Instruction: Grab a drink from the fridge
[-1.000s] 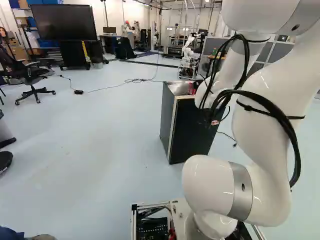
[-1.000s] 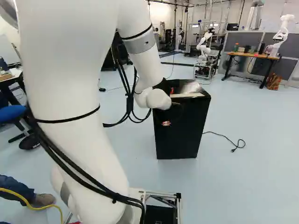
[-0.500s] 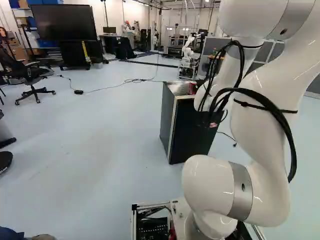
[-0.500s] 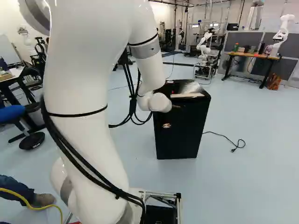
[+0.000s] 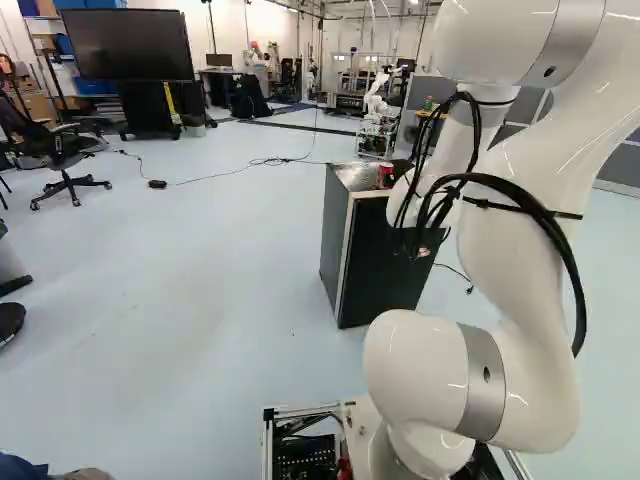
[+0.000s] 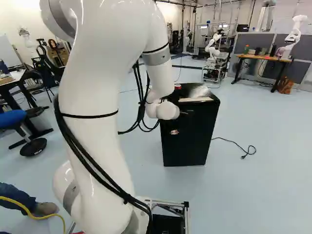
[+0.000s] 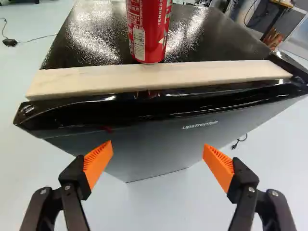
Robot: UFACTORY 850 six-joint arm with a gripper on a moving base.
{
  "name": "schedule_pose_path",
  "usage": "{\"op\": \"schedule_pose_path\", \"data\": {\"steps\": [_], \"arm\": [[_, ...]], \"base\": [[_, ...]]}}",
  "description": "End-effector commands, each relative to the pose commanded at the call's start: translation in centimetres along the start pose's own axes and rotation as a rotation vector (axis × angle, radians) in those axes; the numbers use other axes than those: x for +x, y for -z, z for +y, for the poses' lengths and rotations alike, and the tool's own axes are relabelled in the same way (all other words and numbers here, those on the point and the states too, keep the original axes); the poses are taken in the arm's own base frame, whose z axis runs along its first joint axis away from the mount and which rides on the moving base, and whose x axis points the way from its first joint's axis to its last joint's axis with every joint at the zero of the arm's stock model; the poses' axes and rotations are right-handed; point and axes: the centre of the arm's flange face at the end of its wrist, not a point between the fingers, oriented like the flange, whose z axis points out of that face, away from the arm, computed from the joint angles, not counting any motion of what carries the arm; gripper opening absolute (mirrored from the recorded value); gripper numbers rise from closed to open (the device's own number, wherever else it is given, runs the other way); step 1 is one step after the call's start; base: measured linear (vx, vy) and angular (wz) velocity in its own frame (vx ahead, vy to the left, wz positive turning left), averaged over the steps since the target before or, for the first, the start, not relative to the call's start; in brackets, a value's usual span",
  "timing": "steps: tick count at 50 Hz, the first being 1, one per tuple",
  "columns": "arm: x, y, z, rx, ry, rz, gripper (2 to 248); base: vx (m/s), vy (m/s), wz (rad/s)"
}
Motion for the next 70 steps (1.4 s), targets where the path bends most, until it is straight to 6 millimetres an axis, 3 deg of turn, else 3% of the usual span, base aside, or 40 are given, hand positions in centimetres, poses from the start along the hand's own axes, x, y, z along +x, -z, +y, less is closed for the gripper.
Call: {"op": "schedule_pose_path", "data": {"steps": [53, 70], "arm": [[0.5, -0.7, 0.0, 0.004, 0.004, 0.025, 247], [-0.7, 1.4, 0.0, -0.007, -0.008, 0.010, 247]], "base": [[0.000, 0.000, 0.000], [0.000, 0.000, 0.000]]}}
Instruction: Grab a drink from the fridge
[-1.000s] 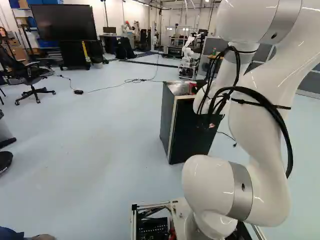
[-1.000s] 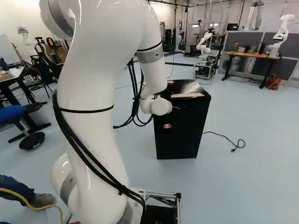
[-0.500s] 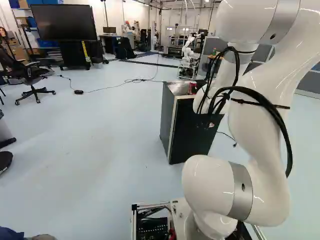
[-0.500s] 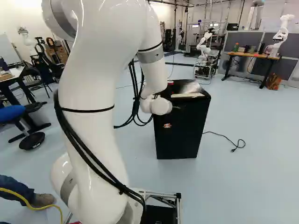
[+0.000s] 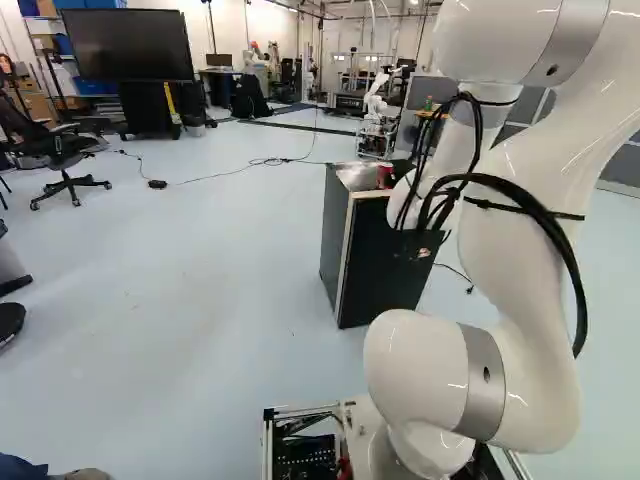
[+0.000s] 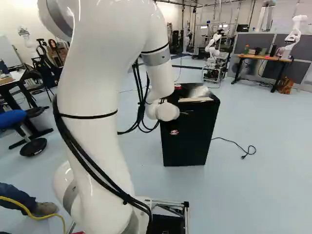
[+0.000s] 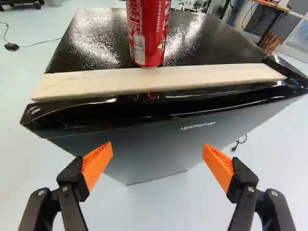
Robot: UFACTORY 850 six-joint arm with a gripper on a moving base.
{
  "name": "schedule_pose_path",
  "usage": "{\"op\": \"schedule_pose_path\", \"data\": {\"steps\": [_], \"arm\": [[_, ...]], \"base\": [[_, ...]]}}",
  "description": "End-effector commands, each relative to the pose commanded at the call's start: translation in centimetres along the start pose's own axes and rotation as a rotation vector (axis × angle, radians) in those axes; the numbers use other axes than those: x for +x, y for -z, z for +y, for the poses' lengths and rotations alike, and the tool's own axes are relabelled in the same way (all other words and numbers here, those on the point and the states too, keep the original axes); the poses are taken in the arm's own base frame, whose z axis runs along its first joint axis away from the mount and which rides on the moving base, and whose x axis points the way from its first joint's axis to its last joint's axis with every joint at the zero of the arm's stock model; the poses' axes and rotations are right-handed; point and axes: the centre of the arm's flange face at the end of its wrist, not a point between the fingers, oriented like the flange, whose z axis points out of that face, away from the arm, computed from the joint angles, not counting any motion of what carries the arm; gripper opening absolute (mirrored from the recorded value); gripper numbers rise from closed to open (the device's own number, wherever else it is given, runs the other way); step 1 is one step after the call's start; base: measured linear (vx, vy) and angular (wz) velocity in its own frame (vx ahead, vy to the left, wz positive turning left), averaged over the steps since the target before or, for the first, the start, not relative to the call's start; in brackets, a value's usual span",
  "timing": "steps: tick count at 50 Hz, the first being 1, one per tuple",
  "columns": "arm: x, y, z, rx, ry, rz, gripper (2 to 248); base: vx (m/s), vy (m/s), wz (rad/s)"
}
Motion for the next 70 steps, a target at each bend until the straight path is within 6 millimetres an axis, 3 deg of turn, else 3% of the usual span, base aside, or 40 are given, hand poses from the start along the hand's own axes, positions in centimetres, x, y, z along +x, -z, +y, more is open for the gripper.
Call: {"op": "schedule_pose_path", "data": {"steps": [19, 35, 52, 70], "arm": [[-1.0, 3.0, -0.5, -0.008, -0.011, 0.058, 247], [-0.3, 3.9, -2.0, 0.018, 0.002, 0.172, 247], [1.6, 3.4, -3.4, 0.051, 0.018, 0.310, 247], [3.6, 1.8, -3.5, 0.065, 0.023, 0.432, 247]], "base": [[0.000, 0.000, 0.000], [0.000, 0.000, 0.000], [0.000, 0.000, 0.000], [0.000, 0.000, 0.000]]}}
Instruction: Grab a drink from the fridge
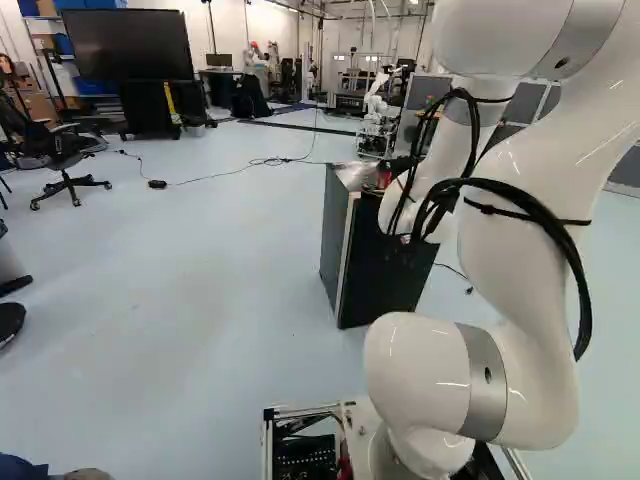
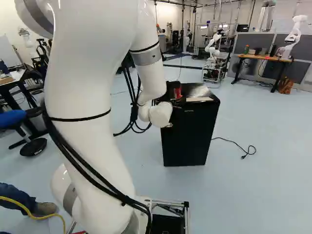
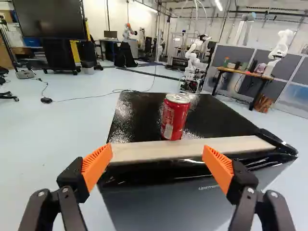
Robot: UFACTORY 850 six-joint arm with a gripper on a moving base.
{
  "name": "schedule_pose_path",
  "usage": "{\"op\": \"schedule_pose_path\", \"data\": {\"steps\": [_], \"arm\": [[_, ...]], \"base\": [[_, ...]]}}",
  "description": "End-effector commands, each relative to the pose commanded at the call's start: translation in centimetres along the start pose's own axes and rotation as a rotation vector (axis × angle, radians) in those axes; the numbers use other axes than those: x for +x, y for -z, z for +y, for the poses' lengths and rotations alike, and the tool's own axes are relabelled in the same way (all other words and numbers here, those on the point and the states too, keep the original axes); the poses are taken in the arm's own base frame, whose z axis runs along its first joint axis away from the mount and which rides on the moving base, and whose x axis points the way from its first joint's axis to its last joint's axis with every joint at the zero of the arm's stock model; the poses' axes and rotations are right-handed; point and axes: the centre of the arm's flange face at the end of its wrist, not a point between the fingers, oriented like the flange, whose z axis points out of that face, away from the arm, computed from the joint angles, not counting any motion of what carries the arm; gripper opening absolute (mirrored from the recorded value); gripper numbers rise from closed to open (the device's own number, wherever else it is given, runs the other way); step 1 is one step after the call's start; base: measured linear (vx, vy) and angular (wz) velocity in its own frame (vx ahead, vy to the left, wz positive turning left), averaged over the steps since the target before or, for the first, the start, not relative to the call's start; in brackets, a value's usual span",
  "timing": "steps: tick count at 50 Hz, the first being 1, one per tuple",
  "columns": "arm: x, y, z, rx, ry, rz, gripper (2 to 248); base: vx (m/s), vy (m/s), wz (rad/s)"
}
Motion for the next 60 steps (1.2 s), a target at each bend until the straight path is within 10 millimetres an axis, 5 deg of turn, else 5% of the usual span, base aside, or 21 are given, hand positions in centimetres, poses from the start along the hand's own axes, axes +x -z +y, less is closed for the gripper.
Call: {"op": "schedule_pose_path", "data": {"steps": [60], "arm": [[-1.1, -8.4, 2.9, -0.012, 0.003, 0.085, 247]], "base": [[0.000, 0.000, 0.000]]}}
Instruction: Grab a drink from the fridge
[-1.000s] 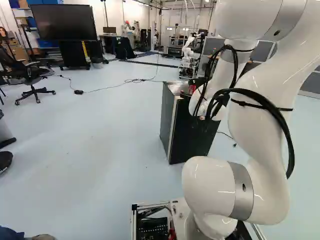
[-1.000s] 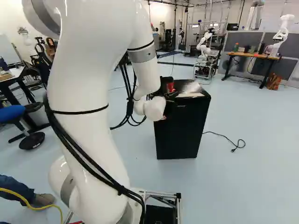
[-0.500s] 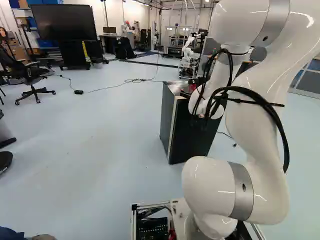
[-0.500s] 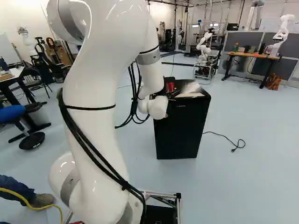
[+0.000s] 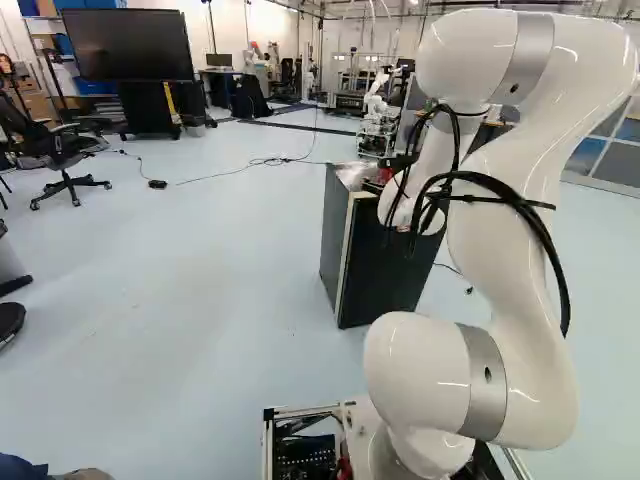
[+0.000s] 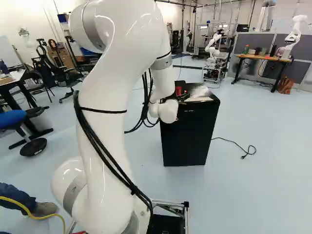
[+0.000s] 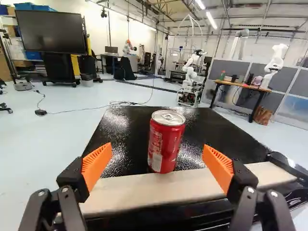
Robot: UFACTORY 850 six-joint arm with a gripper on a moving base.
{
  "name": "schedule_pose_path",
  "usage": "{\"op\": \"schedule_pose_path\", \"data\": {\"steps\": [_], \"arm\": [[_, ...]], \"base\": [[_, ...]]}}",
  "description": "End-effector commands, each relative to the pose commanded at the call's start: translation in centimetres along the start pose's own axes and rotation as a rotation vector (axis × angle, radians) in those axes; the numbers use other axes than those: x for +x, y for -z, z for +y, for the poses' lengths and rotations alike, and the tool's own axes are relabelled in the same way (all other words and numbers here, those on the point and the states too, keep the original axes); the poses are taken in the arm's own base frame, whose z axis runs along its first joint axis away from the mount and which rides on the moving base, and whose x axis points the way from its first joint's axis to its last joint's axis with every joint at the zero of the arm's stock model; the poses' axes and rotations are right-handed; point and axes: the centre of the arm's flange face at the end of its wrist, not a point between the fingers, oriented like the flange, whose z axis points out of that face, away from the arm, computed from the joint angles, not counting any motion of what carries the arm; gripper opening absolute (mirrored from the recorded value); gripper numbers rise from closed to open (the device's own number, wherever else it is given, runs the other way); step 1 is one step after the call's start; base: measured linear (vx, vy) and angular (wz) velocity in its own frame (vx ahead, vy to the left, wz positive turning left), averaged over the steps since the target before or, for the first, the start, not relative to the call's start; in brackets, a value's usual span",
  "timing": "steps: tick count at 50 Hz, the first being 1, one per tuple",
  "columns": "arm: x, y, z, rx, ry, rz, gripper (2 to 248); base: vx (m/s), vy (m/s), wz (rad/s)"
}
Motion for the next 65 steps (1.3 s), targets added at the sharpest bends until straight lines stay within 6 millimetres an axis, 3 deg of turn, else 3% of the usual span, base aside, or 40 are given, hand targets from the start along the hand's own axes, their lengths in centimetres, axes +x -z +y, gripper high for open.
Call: {"op": "schedule_pose_path", "data": {"steps": [23, 24, 28, 29, 33, 34, 39, 40, 44, 45, 65], "arm": [[-0.4, -4.1, 0.7, 0.004, 0.010, 0.032, 247], [-0.4, -4.2, 0.7, 0.004, 0.010, 0.032, 228], [-0.4, -4.4, 0.7, 0.005, 0.011, 0.034, 228], [-0.4, -4.4, 0.7, 0.005, 0.011, 0.034, 190], [-0.4, -4.5, 0.8, 0.005, 0.011, 0.035, 190], [-0.4, -4.5, 0.8, 0.005, 0.011, 0.035, 152], [-0.4, -4.5, 0.8, 0.005, 0.011, 0.035, 152], [-0.4, -4.5, 0.8, 0.005, 0.011, 0.035, 114], [-0.4, -4.5, 0.8, 0.005, 0.011, 0.035, 114], [-0.4, -4.5, 0.8, 0.005, 0.011, 0.035, 99], [1.3, -4.4, 0.9, 0.002, 0.020, 0.062, 99]], "base": [[0.000, 0.000, 0.000], [0.000, 0.000, 0.000], [0.000, 0.000, 0.000], [0.000, 0.000, 0.000], [0.000, 0.000, 0.000], [0.000, 0.000, 0.000], [0.000, 0.000, 0.000], [0.000, 0.000, 0.000], [0.000, 0.000, 0.000], [0.000, 0.000, 0.000], [0.000, 0.000, 0.000]]}}
